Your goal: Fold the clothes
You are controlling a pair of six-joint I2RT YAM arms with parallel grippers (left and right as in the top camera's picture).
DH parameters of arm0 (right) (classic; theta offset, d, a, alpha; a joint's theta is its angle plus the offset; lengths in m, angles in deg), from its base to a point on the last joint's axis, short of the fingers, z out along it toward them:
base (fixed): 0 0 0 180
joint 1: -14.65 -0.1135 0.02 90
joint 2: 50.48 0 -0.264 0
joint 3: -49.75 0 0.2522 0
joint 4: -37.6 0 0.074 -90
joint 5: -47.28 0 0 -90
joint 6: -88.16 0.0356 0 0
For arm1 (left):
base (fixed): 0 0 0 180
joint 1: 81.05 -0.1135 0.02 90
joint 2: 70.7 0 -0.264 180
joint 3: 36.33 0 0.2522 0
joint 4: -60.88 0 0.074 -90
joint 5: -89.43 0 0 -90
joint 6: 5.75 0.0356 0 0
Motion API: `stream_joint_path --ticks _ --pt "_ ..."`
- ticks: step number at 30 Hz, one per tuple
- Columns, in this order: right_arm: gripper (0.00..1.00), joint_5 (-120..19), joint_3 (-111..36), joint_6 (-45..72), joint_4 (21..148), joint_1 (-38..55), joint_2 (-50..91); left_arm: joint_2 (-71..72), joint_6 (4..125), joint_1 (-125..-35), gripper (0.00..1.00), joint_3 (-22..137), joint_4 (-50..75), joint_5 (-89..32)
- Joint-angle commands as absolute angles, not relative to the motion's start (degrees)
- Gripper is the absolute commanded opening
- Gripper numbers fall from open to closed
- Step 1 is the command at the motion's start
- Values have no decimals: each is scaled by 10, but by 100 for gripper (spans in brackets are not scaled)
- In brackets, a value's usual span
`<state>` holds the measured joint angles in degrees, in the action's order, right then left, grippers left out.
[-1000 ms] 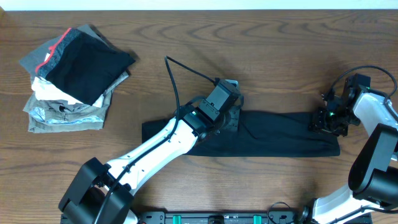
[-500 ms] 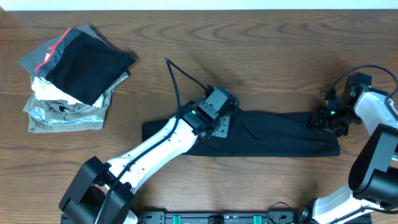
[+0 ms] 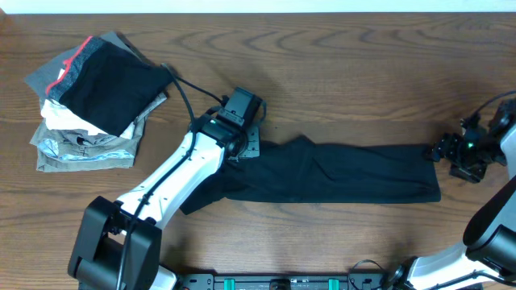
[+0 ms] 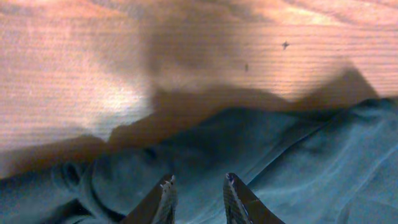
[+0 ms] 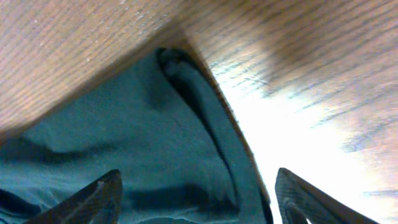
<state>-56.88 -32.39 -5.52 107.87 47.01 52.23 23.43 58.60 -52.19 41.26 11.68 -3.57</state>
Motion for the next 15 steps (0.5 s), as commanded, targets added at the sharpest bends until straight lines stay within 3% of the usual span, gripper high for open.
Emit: stream_joint_path --ticks 1,15 --pt "77 -593 -302 -87 1077 484 517 240 591 -525 28 414 111 -46" --pt "75 -638 -218 -87 1006 485 522 240 591 -525 28 414 111 -46"
